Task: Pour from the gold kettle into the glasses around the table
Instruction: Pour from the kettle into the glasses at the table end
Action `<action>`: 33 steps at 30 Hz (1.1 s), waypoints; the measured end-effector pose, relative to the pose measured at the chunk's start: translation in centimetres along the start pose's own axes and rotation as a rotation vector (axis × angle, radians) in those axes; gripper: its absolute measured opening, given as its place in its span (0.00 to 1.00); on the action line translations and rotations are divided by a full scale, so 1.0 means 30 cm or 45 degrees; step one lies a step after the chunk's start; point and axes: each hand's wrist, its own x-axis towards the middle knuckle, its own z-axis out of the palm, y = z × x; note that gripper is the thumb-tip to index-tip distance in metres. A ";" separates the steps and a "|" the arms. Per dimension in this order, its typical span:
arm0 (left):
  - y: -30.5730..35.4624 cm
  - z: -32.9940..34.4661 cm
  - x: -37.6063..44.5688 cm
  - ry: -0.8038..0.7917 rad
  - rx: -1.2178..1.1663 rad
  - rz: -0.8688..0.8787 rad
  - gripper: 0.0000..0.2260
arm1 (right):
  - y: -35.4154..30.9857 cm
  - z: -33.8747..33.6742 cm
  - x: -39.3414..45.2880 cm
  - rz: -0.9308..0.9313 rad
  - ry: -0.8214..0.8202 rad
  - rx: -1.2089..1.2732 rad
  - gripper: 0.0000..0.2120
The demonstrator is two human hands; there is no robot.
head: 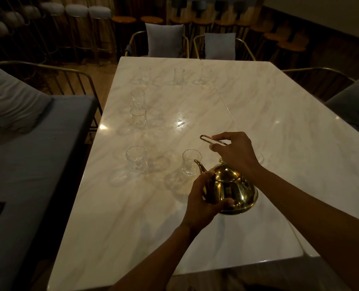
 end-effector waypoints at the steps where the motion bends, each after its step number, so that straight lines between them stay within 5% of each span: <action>1: -0.002 0.000 -0.002 -0.002 -0.004 -0.006 0.32 | 0.002 0.001 0.000 -0.001 0.000 -0.003 0.13; 33: 0.000 0.011 0.001 0.001 0.122 0.119 0.34 | 0.023 -0.028 -0.039 0.000 0.019 0.084 0.11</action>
